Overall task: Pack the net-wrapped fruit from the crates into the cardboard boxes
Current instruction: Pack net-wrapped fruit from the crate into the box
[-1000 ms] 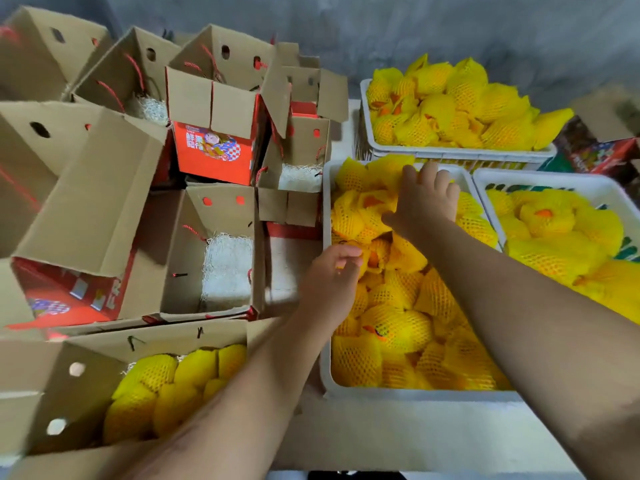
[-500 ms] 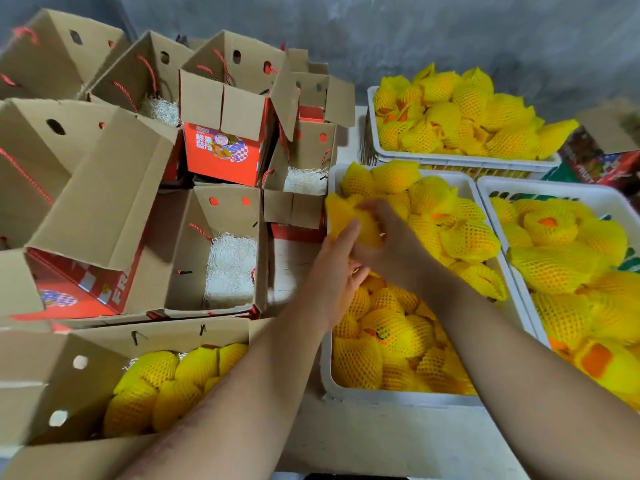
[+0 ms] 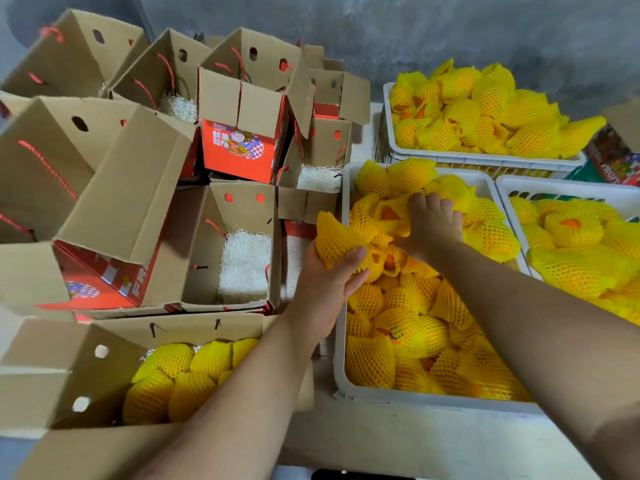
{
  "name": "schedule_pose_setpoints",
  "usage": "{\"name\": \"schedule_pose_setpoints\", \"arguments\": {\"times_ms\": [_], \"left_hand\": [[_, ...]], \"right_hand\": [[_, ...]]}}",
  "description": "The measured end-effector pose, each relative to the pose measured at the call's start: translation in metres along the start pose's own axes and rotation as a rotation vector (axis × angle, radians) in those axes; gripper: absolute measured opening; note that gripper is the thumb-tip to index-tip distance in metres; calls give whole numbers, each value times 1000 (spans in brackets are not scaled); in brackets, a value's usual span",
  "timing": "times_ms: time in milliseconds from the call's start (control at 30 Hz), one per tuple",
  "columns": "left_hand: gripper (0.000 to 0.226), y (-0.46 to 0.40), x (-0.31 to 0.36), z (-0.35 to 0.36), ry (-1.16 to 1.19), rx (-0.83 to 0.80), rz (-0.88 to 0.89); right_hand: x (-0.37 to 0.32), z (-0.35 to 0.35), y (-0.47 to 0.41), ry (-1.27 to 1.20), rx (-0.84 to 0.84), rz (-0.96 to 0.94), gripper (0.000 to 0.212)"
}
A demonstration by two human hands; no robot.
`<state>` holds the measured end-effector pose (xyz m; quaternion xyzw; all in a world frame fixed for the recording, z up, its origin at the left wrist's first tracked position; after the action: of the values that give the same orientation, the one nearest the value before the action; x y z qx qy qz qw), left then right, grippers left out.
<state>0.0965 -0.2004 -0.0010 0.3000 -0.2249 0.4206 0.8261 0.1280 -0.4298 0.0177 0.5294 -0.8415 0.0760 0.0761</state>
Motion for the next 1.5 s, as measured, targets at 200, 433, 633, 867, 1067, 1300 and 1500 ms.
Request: {"name": "schedule_pose_setpoints", "arguments": {"times_ms": [200,433,633,867,1067,1300,1500], "left_hand": [[72,11,12,-21,-13,21,44],[59,49,37,-35,-93,60,56],[62,115,102,-98,-215,34,178],[76,186,170,-217,-465,166,270],[76,214,191,-285,-429,445,179],[58,207,194,-286,-378,387,66],[62,202,197,-283,-477,350,67]], "right_hand": [[-2,-25,32,-257,190,145,76],[-82,-75,109,-1111,139,-21,73],[-184,-80,180,-1500,-221,-84,68],[-305,-76,243,-1404,-399,-98,47],[-377,-40,263,-1033,-695,12,37],[-420,-2,265,-882,-957,153,37],[-441,3,265,-933,-978,123,33]]}}
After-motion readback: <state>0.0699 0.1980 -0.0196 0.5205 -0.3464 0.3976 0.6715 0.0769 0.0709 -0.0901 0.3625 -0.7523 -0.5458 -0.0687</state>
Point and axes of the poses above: each hand's wrist, its own y-axis away from the middle knuckle, its own z-axis out of the palm, x = y × z, the point moved 7 cm from there along -y, towards the middle knuckle, and after that the axes turned 13 degrees about y, right-handed, at the moved point
